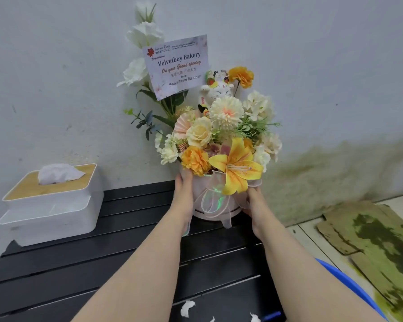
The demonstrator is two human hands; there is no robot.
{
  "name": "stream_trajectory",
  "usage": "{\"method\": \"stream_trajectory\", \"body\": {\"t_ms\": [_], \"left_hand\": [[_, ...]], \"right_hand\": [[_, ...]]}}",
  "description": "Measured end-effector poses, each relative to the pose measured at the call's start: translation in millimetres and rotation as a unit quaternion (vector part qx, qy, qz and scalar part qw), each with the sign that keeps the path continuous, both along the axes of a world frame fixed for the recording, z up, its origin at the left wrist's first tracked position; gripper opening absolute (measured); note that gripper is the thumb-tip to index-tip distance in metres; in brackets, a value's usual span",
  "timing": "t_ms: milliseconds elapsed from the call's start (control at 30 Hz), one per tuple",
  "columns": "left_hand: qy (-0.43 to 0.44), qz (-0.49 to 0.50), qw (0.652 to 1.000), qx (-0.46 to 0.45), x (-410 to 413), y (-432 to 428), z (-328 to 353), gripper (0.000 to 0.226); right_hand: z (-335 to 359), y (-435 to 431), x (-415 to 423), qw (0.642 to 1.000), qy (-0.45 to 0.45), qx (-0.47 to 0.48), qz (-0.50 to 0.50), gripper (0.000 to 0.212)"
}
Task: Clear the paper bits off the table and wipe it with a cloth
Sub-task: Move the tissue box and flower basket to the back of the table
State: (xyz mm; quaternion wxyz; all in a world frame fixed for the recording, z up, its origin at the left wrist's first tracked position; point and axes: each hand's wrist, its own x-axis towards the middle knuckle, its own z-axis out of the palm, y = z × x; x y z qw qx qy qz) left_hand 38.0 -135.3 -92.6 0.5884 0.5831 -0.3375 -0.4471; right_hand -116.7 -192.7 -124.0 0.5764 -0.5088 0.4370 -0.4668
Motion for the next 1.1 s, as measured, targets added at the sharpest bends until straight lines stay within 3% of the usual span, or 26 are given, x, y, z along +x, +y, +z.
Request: {"method": "stream_trajectory", "body": {"t_ms": [200,600,767,900,1100], "left_hand": [[-0.034,0.048,0.998,-0.015,21.9,15.9,-4.3,0.08],[-0.082,0.175,0.98,-0.052,115.1,75.3,0.5,0.052],[-0.074,0.148,0.986,-0.029,129.5,88.2,3.8,0.055],[-0.07,0.126,0.99,-0.006,121.7,100.9,8.3,0.068],[-0.15,0.169,0.973,0.041,75.1,149.1,-0.8,0.064]], "right_hand": [[-0.2,16.9,21.1,0.999,0.0,-0.006,0.045,0.065],[5.0,72.1,134.4,0.994,-0.053,-0.011,0.092,0.061],[8.0,80.9,148.7,0.994,-0.051,-0.006,0.101,0.062],[16.3,92.1,132.8,0.993,-0.016,0.006,0.119,0.07],[27.1,140.4,80.8,0.988,0.085,0.032,0.126,0.051]]}}
